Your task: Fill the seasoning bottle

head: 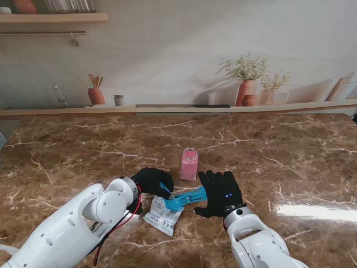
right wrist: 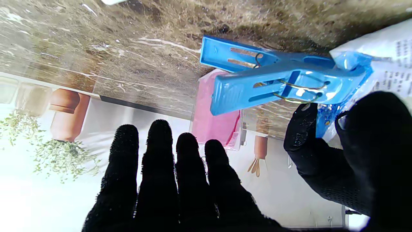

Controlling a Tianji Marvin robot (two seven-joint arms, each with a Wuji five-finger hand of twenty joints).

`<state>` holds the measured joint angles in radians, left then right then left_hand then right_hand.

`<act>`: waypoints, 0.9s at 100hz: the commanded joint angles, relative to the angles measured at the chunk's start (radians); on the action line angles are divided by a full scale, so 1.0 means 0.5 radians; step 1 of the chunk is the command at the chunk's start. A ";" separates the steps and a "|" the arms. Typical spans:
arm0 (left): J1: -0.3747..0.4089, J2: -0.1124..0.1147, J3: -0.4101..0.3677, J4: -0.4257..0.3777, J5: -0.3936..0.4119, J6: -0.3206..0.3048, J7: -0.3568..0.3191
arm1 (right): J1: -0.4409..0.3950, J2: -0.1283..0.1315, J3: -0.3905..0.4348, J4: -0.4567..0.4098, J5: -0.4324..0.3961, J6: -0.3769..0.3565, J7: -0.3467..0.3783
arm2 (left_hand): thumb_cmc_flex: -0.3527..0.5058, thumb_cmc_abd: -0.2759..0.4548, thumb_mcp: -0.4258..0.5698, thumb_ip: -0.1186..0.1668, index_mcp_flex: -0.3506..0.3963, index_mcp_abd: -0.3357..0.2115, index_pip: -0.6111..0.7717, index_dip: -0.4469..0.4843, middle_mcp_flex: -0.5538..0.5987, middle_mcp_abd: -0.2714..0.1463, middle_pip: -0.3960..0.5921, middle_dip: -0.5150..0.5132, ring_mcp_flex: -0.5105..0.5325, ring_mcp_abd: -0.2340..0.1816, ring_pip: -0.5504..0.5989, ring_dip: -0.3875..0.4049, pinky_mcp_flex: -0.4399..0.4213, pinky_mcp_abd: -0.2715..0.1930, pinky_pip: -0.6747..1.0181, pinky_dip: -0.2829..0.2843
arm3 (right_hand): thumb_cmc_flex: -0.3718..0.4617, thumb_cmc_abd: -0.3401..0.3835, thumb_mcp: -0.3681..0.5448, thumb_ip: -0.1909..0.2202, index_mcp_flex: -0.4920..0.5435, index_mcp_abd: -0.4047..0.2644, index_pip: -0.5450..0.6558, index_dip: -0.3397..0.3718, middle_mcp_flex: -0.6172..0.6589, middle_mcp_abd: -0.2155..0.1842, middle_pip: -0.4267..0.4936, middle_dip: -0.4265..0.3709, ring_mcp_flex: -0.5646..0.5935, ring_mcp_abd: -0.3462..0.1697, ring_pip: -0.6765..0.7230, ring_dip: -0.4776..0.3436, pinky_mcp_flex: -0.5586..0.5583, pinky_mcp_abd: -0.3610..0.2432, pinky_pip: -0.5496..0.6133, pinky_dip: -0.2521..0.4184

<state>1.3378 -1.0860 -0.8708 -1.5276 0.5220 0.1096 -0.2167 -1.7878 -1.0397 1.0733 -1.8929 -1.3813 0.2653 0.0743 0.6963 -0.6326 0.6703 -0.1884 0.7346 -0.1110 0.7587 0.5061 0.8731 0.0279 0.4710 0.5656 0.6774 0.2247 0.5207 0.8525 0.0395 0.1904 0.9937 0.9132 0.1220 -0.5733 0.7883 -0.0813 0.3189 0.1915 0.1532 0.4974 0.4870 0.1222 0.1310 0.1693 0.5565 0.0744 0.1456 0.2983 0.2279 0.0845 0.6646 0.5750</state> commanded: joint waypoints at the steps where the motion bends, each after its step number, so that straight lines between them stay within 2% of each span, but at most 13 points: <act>1: 0.034 0.005 -0.023 -0.048 0.020 -0.003 0.013 | -0.018 -0.010 -0.008 0.008 0.022 0.052 -0.017 | -0.128 0.005 -0.011 0.033 -0.026 0.022 -0.041 0.027 -0.070 -0.019 0.004 -0.040 -0.062 -0.055 -0.050 -0.030 -0.047 0.006 -0.057 -0.027 | -0.072 0.040 -0.013 0.075 0.013 0.011 0.028 -0.009 -0.010 0.019 0.033 -0.031 -0.041 0.027 0.017 -0.046 -0.022 0.040 -0.012 -0.038; 9: 0.077 0.005 -0.079 -0.091 0.050 -0.005 0.040 | -0.021 -0.012 -0.006 0.009 0.012 0.067 -0.032 | -0.235 0.064 -0.027 0.122 -0.023 0.052 -0.104 0.047 -0.104 -0.003 -0.040 -0.088 -0.061 -0.049 -0.067 -0.050 -0.043 0.001 -0.095 -0.050 | -0.066 0.041 -0.017 0.076 0.018 0.008 0.033 -0.010 -0.007 0.017 0.036 -0.031 -0.036 0.025 0.020 -0.045 -0.021 0.039 -0.008 -0.038; 31: 0.155 -0.025 -0.221 -0.154 0.081 0.075 0.188 | -0.042 -0.019 0.020 -0.002 0.017 0.105 -0.075 | -0.290 0.108 -0.161 0.165 -0.041 0.111 -0.138 0.088 -0.116 0.026 -0.044 -0.106 -0.037 -0.031 -0.053 -0.054 0.034 0.018 -0.131 -0.131 | -0.047 0.040 -0.027 0.076 0.032 -0.004 0.044 -0.013 0.010 0.005 0.041 -0.029 -0.029 0.019 0.024 -0.041 -0.018 0.038 0.001 -0.037; 38: 0.150 -0.031 -0.240 -0.146 0.069 0.093 0.203 | -0.049 -0.022 0.028 -0.003 0.021 0.116 -0.096 | -0.307 0.122 -0.223 0.177 -0.280 0.117 -0.233 0.096 -0.242 0.009 -0.069 -0.106 -0.082 -0.031 -0.139 -0.129 0.023 0.017 -0.170 -0.193 | -0.032 0.044 -0.028 0.078 0.042 -0.024 0.051 -0.013 0.024 -0.026 0.049 -0.023 -0.026 0.014 0.026 -0.039 -0.019 0.036 0.004 -0.037; 45: 0.135 -0.039 -0.240 -0.128 0.034 0.112 0.210 | -0.051 -0.023 0.032 -0.001 0.023 0.117 -0.115 | -0.333 0.143 -0.291 0.190 -0.559 0.222 -0.384 0.079 -0.513 0.001 -0.116 -0.110 -0.234 -0.059 -0.237 -0.210 -0.011 -0.048 -0.225 -0.269 | -0.021 0.043 -0.034 0.079 0.044 -0.045 0.055 -0.013 0.028 -0.057 0.058 -0.011 -0.024 -0.003 0.030 -0.035 -0.020 0.030 0.008 -0.035; 52: 0.104 -0.050 -0.229 -0.090 -0.008 0.111 0.231 | -0.050 -0.022 0.033 0.003 0.014 0.115 -0.122 | -0.342 0.156 -0.376 0.204 -0.722 0.319 -0.537 -0.009 -0.735 0.013 -0.166 -0.153 -0.400 -0.073 -0.342 -0.307 -0.060 -0.125 -0.328 -0.376 | -0.013 0.041 -0.037 0.080 0.047 -0.052 0.058 -0.012 0.032 -0.071 0.063 0.000 -0.019 -0.010 0.034 -0.031 -0.018 0.027 0.012 -0.033; 58: 0.071 -0.063 -0.215 -0.049 -0.068 0.093 0.251 | -0.049 -0.022 0.033 0.005 0.013 0.114 -0.125 | -0.320 0.151 -0.459 0.209 -0.824 0.384 -0.770 -0.222 -0.905 0.030 -0.246 -0.255 -0.555 -0.143 -0.485 -0.469 -0.124 -0.197 -0.448 -0.503 | -0.010 0.043 -0.040 0.082 0.046 -0.057 0.058 -0.012 0.035 -0.076 0.062 0.009 -0.021 -0.013 0.034 -0.029 -0.017 0.027 0.015 -0.032; 64: 0.034 -0.071 -0.197 -0.014 -0.139 0.074 0.242 | -0.048 -0.023 0.034 0.007 0.015 0.116 -0.127 | -0.300 0.150 -0.549 0.213 -0.937 0.417 -0.966 -0.406 -1.078 0.002 -0.328 -0.360 -0.732 -0.209 -0.635 -0.645 -0.176 -0.278 -0.592 -0.635 | -0.008 0.042 -0.043 0.082 0.047 -0.057 0.059 -0.012 0.036 -0.077 0.060 0.015 -0.020 -0.016 0.034 -0.026 -0.018 0.025 0.015 -0.031; 73: -0.038 -0.094 -0.149 0.076 -0.214 0.024 0.272 | -0.049 -0.024 0.038 0.010 0.022 0.121 -0.136 | -0.282 0.122 -0.604 0.211 -1.092 0.406 -1.140 -0.540 -1.306 -0.040 -0.414 -0.491 -0.958 -0.325 -0.780 -0.849 -0.165 -0.371 -0.870 -0.789 | -0.003 0.042 -0.045 0.083 0.050 -0.060 0.061 -0.011 0.044 -0.077 0.057 0.024 -0.018 -0.018 0.035 -0.024 -0.016 0.025 0.017 -0.030; 76: -0.065 -0.100 -0.133 0.108 -0.252 0.007 0.267 | -0.050 -0.024 0.041 0.011 0.023 0.124 -0.141 | -0.276 0.122 -0.635 0.212 -1.161 0.388 -1.211 -0.567 -1.346 -0.059 -0.514 -0.579 -1.050 -0.371 -0.820 -0.900 -0.161 -0.408 -1.024 -0.840 | -0.002 0.039 -0.047 0.083 0.054 -0.060 0.062 -0.011 0.042 -0.085 0.054 0.026 -0.017 -0.018 0.035 -0.023 -0.016 0.025 0.017 -0.030; 81: -0.110 -0.113 -0.107 0.171 -0.336 -0.030 0.262 | -0.053 -0.026 0.046 0.013 0.027 0.129 -0.155 | -0.258 0.098 -0.657 0.211 -1.187 0.363 -1.404 -0.624 -1.417 -0.102 -0.718 -0.694 -1.186 -0.438 -0.877 -0.960 -0.174 -0.451 -1.216 -0.848 | 0.004 0.036 -0.046 0.084 0.056 -0.064 0.063 -0.010 0.049 -0.085 0.054 0.031 -0.014 -0.019 0.037 -0.021 -0.016 0.026 0.017 -0.030; 84: -0.140 -0.122 -0.092 0.214 -0.396 -0.064 0.256 | -0.054 -0.027 0.050 0.014 0.032 0.131 -0.163 | -0.261 0.089 -0.663 0.207 -1.200 0.358 -1.505 -0.631 -1.464 -0.087 -0.830 -0.723 -1.236 -0.469 -0.916 -0.993 -0.183 -0.480 -1.336 -0.843 | 0.006 0.034 -0.047 0.084 0.059 -0.066 0.065 -0.010 0.051 -0.085 0.054 0.034 -0.013 -0.022 0.037 -0.020 -0.013 0.026 0.019 -0.029; 90: -0.196 -0.140 -0.065 0.302 -0.540 -0.143 0.225 | -0.055 -0.029 0.056 0.020 0.048 0.136 -0.180 | -0.253 0.060 -0.642 0.201 -1.202 0.332 -1.575 -0.772 -1.524 -0.115 -0.946 -0.752 -1.261 -0.514 -0.987 -1.124 -0.184 -0.540 -1.624 -0.724 | 0.008 0.032 -0.048 0.084 0.063 -0.070 0.067 -0.009 0.055 -0.090 0.053 0.039 -0.010 -0.025 0.039 -0.017 -0.015 0.025 0.020 -0.028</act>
<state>1.2622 -1.1385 -0.9072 -1.4044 0.2775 0.0589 -0.0825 -1.8058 -1.0514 1.0969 -1.8912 -1.3700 0.3240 -0.0196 0.5724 -0.5692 0.3748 -0.1170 0.1821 0.0906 0.0191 0.1779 0.1623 0.0199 0.0553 0.2203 0.0899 0.0329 0.0709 0.3490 -0.0381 -0.0106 0.3014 0.5041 0.1252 -0.5504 0.7792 -0.0811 0.3310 0.1642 0.1744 0.4974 0.5020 0.0871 0.1572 0.1719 0.5569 0.0744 0.1584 0.2982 0.2279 0.0850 0.6647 0.5749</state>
